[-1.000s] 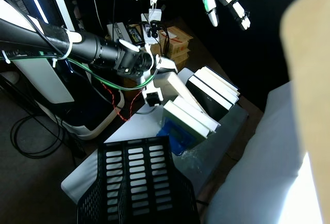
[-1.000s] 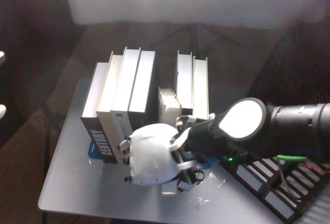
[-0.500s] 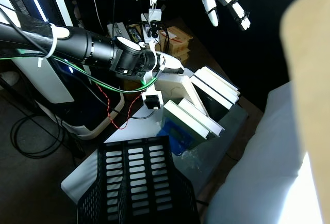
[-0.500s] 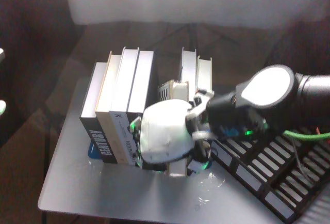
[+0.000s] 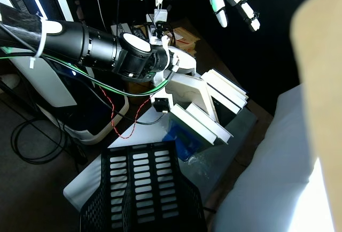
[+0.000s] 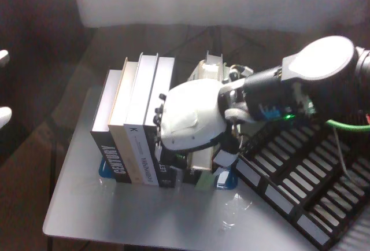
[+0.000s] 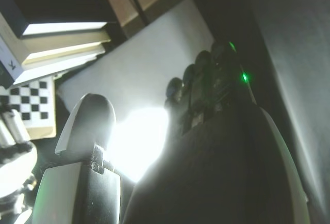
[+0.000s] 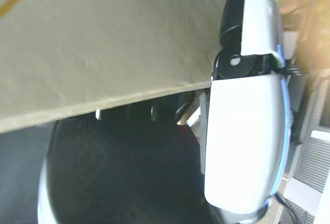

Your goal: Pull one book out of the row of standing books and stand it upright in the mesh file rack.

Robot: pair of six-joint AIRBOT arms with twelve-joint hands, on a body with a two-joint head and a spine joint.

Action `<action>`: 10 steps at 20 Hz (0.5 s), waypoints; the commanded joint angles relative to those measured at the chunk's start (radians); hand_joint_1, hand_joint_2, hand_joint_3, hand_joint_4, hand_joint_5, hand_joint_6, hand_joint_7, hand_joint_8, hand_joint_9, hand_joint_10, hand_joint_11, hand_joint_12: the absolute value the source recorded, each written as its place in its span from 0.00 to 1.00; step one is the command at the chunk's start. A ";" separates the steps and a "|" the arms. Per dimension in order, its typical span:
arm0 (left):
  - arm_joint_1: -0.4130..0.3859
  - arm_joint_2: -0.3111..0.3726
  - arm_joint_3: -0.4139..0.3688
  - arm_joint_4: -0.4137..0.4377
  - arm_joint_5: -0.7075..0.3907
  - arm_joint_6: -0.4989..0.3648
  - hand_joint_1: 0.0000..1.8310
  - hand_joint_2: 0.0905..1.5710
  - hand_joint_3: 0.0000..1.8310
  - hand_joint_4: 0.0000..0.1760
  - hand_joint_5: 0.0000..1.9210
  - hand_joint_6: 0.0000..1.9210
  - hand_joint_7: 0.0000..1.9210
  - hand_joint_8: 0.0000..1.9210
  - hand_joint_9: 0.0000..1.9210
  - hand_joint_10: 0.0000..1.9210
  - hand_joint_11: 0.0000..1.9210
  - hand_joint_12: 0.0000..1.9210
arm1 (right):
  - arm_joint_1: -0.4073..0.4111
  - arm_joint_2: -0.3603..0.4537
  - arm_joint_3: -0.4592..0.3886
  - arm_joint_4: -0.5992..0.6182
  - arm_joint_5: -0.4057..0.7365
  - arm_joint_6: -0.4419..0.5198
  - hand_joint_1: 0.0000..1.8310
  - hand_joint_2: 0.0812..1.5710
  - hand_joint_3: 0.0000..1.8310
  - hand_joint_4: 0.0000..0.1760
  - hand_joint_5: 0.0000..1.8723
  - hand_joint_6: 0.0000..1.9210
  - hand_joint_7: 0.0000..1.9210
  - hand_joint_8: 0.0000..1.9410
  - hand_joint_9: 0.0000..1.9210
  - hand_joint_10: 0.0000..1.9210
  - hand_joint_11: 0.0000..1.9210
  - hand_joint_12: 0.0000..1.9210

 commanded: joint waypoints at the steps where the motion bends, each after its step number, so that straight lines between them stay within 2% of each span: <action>1: -0.012 -0.001 0.007 -0.014 -0.108 -0.004 0.34 0.90 0.00 0.16 0.03 0.00 0.00 0.00 0.00 0.00 0.00 0.10 | 0.014 0.025 0.004 0.028 -0.014 -0.002 0.75 0.71 0.00 0.00 0.46 0.56 0.48 0.52 0.48 0.69 0.41 0.82; 2: -0.016 -0.003 0.009 -0.011 -0.107 -0.004 0.34 0.90 0.00 0.16 0.03 0.00 0.00 0.00 0.00 0.00 0.00 0.15 | 0.022 0.033 0.003 0.041 -0.007 -0.002 0.75 0.71 0.00 0.00 0.46 0.54 0.47 0.54 0.48 0.70 0.41 0.84; 3: -0.019 -0.004 0.010 -0.009 -0.106 -0.004 0.35 0.90 0.00 0.17 0.04 0.00 0.00 0.00 0.00 0.00 0.00 0.16 | 0.029 0.039 0.002 0.048 -0.005 -0.002 0.75 0.70 0.00 0.00 0.50 0.46 0.49 0.51 0.50 0.71 0.45 0.89; 4: -0.022 -0.005 0.010 -0.006 -0.105 -0.004 0.35 0.90 0.00 0.17 0.04 0.00 0.00 0.00 0.00 0.00 0.00 0.16 | 0.040 0.048 0.000 0.053 -0.001 -0.002 0.70 0.72 0.00 0.00 0.50 0.43 0.48 0.68 0.54 0.87 0.54 0.98; 5: -0.024 -0.005 0.011 -0.004 -0.104 -0.004 0.35 0.90 0.00 0.17 0.04 0.00 0.00 0.00 0.00 0.00 0.00 0.16 | 0.048 0.055 -0.002 0.053 0.003 -0.002 0.70 0.72 0.00 0.00 0.50 0.43 0.48 0.68 0.54 0.87 0.54 0.98; 6: -0.026 -0.005 0.012 -0.002 -0.103 -0.004 0.33 0.90 0.00 0.23 0.03 0.00 0.00 0.00 0.00 0.00 0.00 0.15 | 0.054 0.061 -0.005 0.051 0.006 -0.001 0.68 0.73 0.00 0.00 0.47 0.48 0.46 0.73 0.56 0.98 0.60 1.00; 7: -0.029 -0.006 0.013 -0.001 -0.103 -0.004 0.33 0.89 0.00 0.23 0.03 0.00 0.00 0.00 0.00 0.00 0.00 0.14 | 0.063 0.067 -0.006 0.049 0.010 -0.001 0.68 0.73 0.00 0.00 0.48 0.47 0.48 0.71 0.53 0.89 0.53 0.99; 8: -0.030 -0.007 0.014 -0.001 -0.103 -0.004 0.33 0.89 0.00 0.23 0.03 0.00 0.00 0.00 0.00 0.00 0.00 0.14 | 0.073 0.074 -0.009 0.047 0.012 -0.001 0.68 0.73 0.00 0.00 0.48 0.47 0.48 0.71 0.53 0.89 0.53 0.99; 9: -0.031 -0.007 0.014 0.000 -0.103 -0.004 0.35 0.89 0.00 0.21 0.03 0.00 0.00 0.00 0.00 0.00 0.00 0.10 | 0.082 0.078 -0.010 0.047 0.015 -0.001 0.64 0.71 0.00 0.00 0.50 0.53 0.53 0.85 0.59 0.97 0.61 1.00; 10: -0.032 -0.007 0.014 0.000 -0.103 -0.004 0.36 0.89 0.00 0.19 0.04 0.00 0.00 0.00 0.00 0.00 0.00 0.10 | 0.093 0.083 -0.011 0.047 0.019 0.000 0.64 0.70 0.00 0.00 0.51 0.54 0.64 0.97 0.72 0.99 0.76 1.00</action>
